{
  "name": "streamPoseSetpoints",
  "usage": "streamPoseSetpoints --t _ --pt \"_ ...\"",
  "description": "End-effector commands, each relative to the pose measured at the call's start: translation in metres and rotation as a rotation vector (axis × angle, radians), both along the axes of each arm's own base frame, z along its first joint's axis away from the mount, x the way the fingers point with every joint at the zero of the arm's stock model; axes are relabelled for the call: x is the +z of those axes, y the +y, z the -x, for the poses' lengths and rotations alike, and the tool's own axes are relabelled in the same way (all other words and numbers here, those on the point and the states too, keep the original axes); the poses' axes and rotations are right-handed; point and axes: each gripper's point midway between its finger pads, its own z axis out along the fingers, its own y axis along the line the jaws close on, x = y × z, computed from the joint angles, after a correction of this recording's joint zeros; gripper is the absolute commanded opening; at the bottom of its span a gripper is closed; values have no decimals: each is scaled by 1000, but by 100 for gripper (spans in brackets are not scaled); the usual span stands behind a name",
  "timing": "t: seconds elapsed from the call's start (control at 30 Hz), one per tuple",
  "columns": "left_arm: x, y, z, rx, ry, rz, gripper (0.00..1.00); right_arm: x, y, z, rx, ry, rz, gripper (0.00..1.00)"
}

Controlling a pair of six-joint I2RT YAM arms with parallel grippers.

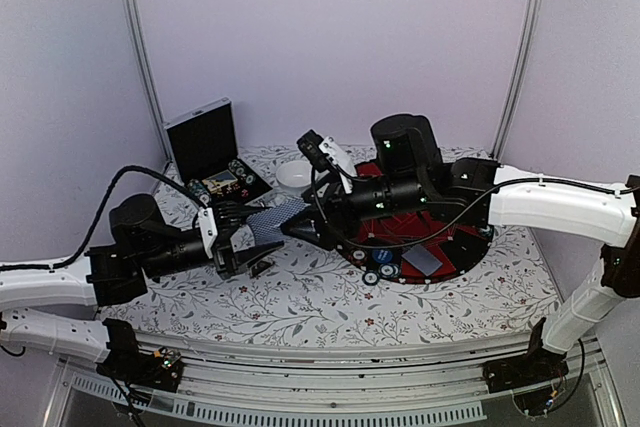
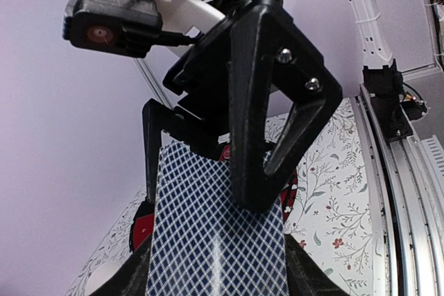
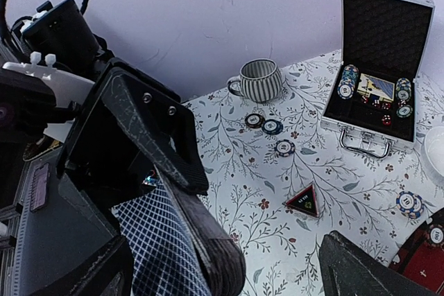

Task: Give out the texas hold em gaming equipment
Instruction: Pick up the poker card from the face-down deck piles.

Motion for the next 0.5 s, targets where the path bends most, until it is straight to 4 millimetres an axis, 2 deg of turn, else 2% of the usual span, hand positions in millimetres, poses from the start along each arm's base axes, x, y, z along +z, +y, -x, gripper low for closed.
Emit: streamPoseSetpoints --t 0.0,0.27,0.47 --pt "19 5 10 -24 -63 65 52 2 3 -12 -55 8 30 94" --pt "17 5 15 -43 -63 63 52 -2 -18 -32 -164 46 64 89" --pt "17 6 12 -27 -70 62 52 1 -26 -29 -165 46 76 87"
